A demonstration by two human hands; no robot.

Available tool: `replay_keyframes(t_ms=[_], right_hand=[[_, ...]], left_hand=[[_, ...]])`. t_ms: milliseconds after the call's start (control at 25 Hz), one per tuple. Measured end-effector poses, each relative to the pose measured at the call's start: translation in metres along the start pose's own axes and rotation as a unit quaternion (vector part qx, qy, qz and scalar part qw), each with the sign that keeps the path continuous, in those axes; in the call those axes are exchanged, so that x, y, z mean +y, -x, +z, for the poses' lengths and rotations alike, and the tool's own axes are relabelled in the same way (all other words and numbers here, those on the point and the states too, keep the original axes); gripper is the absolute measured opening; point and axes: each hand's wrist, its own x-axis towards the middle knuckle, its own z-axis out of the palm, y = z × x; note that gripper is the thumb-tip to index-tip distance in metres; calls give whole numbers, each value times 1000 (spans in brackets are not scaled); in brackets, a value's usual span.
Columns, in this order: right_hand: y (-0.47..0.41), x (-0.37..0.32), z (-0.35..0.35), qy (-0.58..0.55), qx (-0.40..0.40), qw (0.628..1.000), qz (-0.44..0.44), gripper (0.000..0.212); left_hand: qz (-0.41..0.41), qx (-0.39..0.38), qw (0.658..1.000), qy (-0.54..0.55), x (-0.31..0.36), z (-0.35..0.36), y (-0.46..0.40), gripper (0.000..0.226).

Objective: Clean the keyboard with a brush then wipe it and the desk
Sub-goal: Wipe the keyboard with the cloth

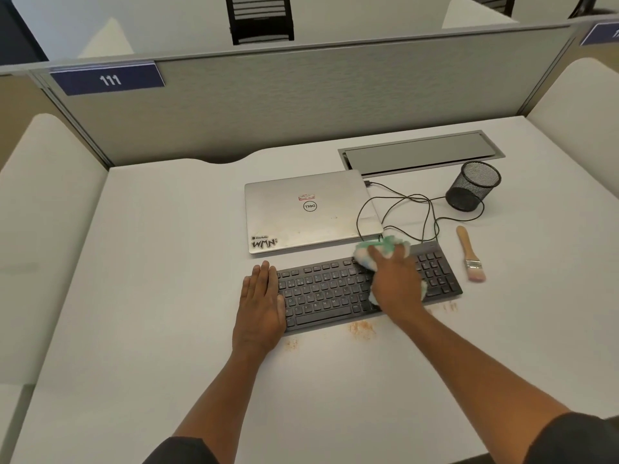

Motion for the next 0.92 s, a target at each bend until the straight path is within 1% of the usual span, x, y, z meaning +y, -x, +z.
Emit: replay_keyframes(t_ms=[120, 160, 240, 320, 440, 520, 600, 720, 800, 920], right_hand=[[27, -29, 9, -22, -11, 996, -86, 58], [33, -28, 11, -25, -15, 994, -102, 59], [34, -10, 9, -21, -12, 994, -105, 61], [24, 23, 4, -22, 1, 998, -63, 61], [-2, 78, -7, -8, 9, 998, 69, 64], [-20, 95, -13, 10, -6, 994, 105, 61], [-36, 94, -16, 10, -9, 996, 87, 60], [-38, 66, -14, -3, -17, 1000, 12, 63], [-19, 41, -6, -10, -20, 999, -47, 63], [21, 25, 1, -58, -30, 994, -85, 61]], left_hand=[[0, -2, 1000, -1, 0, 0, 0, 68], [1, -1, 1000, -2, 0, -1, -1, 68], [2, 0, 1000, -1, 1, -1, 0, 68], [2, 1, 1000, 3, 0, -1, 0, 68], [1, 1, 1000, 6, 0, 0, -1, 68], [-1, -1, 1000, 4, 0, 0, -1, 68], [-2, -2, 1000, 4, 0, 1, -1, 67], [0, 2, 1000, 2, -1, 1, -1, 66], [1, 2, 1000, 3, -2, 0, -1, 66], [1, -2, 1000, -1, -1, 0, 0, 67]])
